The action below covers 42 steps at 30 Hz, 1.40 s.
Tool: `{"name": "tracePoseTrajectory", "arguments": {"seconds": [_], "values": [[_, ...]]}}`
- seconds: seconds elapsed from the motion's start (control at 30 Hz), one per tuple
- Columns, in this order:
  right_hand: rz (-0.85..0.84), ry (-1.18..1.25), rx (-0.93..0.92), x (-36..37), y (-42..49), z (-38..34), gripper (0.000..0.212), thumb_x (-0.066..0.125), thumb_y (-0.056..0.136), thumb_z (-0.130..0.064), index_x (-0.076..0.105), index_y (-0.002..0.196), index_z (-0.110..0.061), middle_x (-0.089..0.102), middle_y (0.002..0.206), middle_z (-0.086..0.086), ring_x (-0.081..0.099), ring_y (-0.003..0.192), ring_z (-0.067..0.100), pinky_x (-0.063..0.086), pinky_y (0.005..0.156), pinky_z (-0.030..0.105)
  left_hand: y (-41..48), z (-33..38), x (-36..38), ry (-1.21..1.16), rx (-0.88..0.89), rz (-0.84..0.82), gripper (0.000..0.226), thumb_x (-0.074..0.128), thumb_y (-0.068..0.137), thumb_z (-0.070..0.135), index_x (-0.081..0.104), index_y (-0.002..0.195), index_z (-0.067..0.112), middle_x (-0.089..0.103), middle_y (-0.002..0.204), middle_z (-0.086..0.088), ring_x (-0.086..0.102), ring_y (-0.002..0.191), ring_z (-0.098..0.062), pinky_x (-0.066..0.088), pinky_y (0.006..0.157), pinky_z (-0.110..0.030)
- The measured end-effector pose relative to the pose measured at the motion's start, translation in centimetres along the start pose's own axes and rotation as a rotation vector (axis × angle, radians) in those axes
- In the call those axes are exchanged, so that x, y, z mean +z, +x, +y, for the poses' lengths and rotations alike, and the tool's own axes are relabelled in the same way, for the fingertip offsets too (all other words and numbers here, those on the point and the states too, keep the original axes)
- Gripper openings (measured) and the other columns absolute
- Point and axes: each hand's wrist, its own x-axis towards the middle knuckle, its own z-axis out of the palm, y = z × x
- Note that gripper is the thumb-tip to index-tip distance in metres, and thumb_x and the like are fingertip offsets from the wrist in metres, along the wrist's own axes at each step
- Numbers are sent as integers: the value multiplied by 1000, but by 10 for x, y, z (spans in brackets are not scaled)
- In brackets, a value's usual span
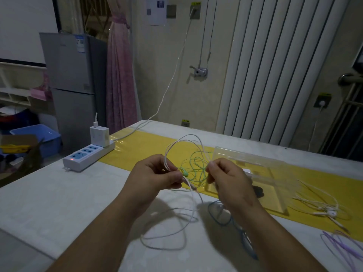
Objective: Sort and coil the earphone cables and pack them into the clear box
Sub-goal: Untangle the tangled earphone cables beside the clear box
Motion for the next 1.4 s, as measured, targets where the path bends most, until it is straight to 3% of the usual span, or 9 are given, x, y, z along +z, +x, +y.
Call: {"name": "tracePoseTrajectory", "arguments": {"seconds": [0.13,0.27,0.43,0.57,0.8,0.87,1.03,1.17,1.4], "values": [[-187,72,65,4,-10,-15,37,52,93,-46,67,89,-12,70,73,-4,48,42,-5,30,50,15,1,-1,1,-46,23,29,14,74,66,-3,61,70,2,66,68,-16,67,66,-29,58,65,-36],[-327,5,50,0,-13,-20,11,72,83,-16,70,88,-7,73,77,8,48,40,-4,33,42,8,3,-3,0,24,66,131,12,67,79,-7,59,76,1,65,69,-16,65,64,-24,55,60,-28],[-255,-92,64,-4,-6,-10,19,72,84,-27,70,73,-11,67,59,0,38,40,3,30,42,14,9,0,-7,-119,-3,121,12,53,93,3,48,84,9,72,90,-15,62,64,-18,47,50,-23],[-316,-135,60,-6,-5,-7,14,73,83,-25,70,74,-14,65,57,-3,53,55,8,39,57,22,17,7,-8,-205,-100,123,12,48,98,10,49,86,10,69,73,-6,52,51,-9,39,43,-17],[-252,-210,8,-14,-2,-9,38,67,88,-34,62,64,-4,50,42,-7,38,42,7,33,46,20,43,10,-18,-447,-310,189,15,46,100,17,55,88,12,53,63,-1,36,45,-8,23,36,-16],[-164,-196,-28,-16,0,-11,41,64,89,-37,60,60,-9,43,40,-9,36,40,6,31,45,18,50,4,-17,-483,-367,198,22,44,100,23,51,81,16,51,62,1,33,43,-9,21,37,-16],[-253,-150,35,-13,-3,-15,35,49,98,-35,57,75,-9,72,64,2,59,54,9,45,54,27,53,-16,-9,-631,-382,283,29,39,100,26,44,72,20,55,59,2,39,50,-12,28,51,-26],[-238,-117,87,-14,-2,-11,37,49,98,-39,50,77,-9,55,46,7,49,37,21,39,42,27,49,-23,-6,-636,-345,297,33,39,98,28,39,65,22,48,53,3,40,54,-14,28,54,-28],[-248,-272,35,-13,-4,-16,37,51,98,-37,57,74,-10,46,39,-18,40,35,1,37,44,21,48,-19,-9,-798,-304,296,37,42,99,41,44,69,19,32,45,3,27,55,-13,26,57,-22]]}}
